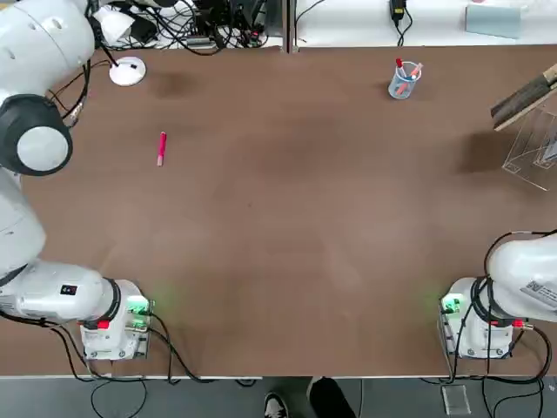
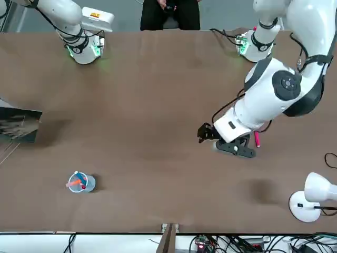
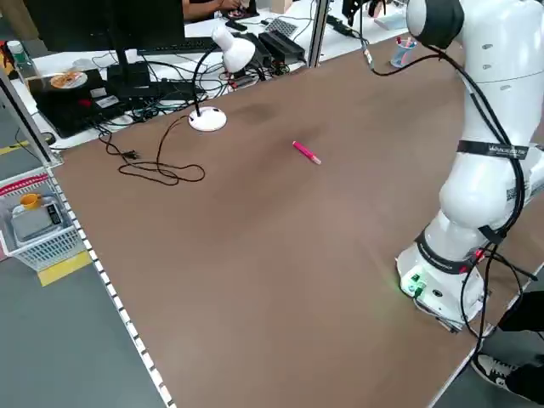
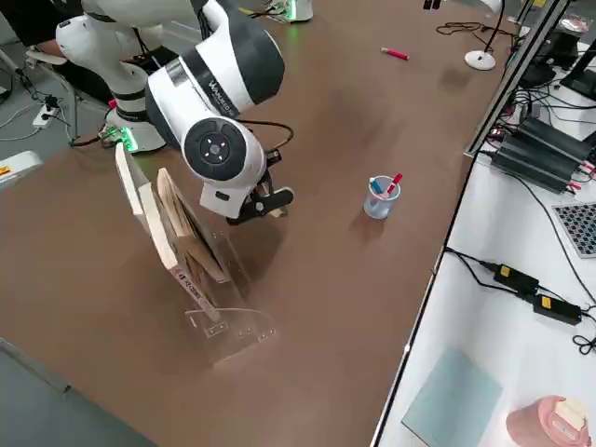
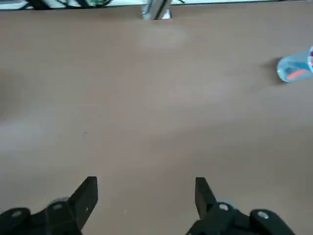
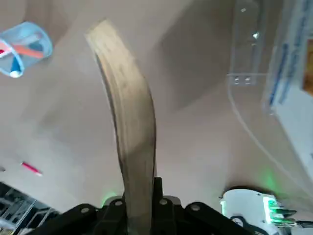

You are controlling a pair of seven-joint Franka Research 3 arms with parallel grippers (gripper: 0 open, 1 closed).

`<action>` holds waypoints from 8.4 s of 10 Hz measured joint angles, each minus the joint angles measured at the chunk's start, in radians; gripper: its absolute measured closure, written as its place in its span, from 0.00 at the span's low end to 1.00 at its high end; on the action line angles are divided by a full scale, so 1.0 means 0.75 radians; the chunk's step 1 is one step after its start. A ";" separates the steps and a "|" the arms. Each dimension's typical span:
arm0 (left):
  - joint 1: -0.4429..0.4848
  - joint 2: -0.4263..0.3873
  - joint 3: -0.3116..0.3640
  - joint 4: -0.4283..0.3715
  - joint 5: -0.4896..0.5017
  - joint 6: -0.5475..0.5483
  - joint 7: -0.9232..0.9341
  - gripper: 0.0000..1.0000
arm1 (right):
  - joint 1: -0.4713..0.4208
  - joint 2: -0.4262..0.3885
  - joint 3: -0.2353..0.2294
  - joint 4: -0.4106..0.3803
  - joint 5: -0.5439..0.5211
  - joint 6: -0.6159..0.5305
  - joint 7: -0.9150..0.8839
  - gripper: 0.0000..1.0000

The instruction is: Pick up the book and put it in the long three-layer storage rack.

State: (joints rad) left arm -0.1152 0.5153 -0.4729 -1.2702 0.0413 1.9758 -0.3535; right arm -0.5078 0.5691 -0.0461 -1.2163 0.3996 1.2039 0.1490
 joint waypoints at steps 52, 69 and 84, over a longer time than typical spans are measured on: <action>0.237 -0.587 0.480 -0.429 -0.052 -0.499 0.492 0.00 | -0.021 0.188 0.025 0.145 -0.432 0.319 -0.021 0.85; 0.239 -0.587 0.475 -0.429 -0.052 -0.482 0.492 0.00 | -0.019 0.236 0.024 0.142 -0.434 0.411 -0.077 0.85; 0.238 -0.587 0.471 -0.429 -0.052 -0.482 0.492 0.00 | 0.000 0.235 0.020 0.141 -0.447 0.414 -0.049 0.85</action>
State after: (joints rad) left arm 0.0635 0.0753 -0.1193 -1.5922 0.0026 1.6146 0.0154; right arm -0.5075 0.7452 -0.0307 -1.1103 0.0646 1.5142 0.1119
